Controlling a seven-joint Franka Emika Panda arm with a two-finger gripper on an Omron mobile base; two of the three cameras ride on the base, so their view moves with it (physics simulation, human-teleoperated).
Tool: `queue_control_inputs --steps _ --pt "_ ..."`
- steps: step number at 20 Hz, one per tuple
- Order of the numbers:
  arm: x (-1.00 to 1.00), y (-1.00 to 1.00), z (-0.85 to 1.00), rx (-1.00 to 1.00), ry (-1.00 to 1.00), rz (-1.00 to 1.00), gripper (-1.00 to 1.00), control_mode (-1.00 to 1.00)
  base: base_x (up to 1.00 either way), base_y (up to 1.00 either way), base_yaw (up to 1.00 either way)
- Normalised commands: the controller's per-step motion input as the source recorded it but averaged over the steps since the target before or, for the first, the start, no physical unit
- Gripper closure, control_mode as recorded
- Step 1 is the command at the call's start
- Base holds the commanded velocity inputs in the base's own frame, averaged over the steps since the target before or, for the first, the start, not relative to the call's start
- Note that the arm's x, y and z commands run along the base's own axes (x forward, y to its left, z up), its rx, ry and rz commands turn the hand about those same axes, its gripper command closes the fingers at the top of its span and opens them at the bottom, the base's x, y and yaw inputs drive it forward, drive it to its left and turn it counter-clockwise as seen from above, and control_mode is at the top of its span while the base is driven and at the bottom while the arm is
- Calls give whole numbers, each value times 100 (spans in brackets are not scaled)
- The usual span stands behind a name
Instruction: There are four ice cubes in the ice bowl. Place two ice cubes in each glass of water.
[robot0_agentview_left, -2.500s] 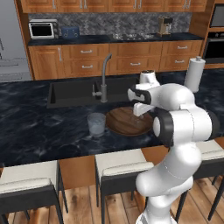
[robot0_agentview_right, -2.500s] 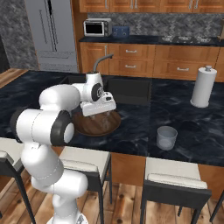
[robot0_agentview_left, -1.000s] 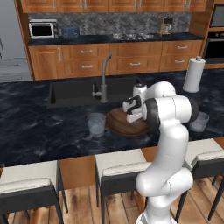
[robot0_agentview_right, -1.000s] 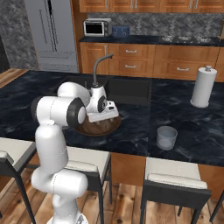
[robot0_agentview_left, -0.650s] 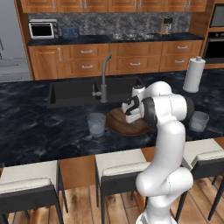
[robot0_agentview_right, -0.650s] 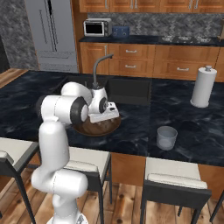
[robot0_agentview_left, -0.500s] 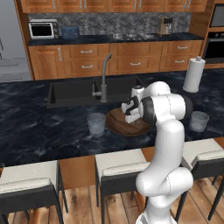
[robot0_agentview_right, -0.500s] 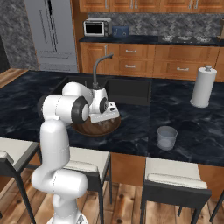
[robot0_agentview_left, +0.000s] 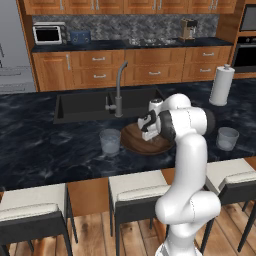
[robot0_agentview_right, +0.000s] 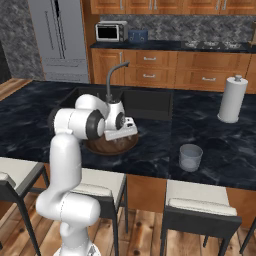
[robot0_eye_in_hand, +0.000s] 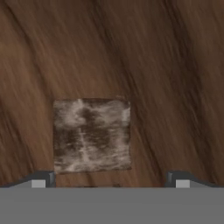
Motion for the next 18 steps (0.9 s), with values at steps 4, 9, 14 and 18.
queue_control_inputs --steps 4,9,14,18 --pt "21 0 -26 0 0 0 -100 -100 0 0 0" --pt "8 0 -23 0 3 0 -100 -100 0 0 0" --pt "-27 0 -21 0 1 0 -100 -100 0 0 0" --pt "-26 0 -17 0 0 -1 -100 -100 0 0 0"
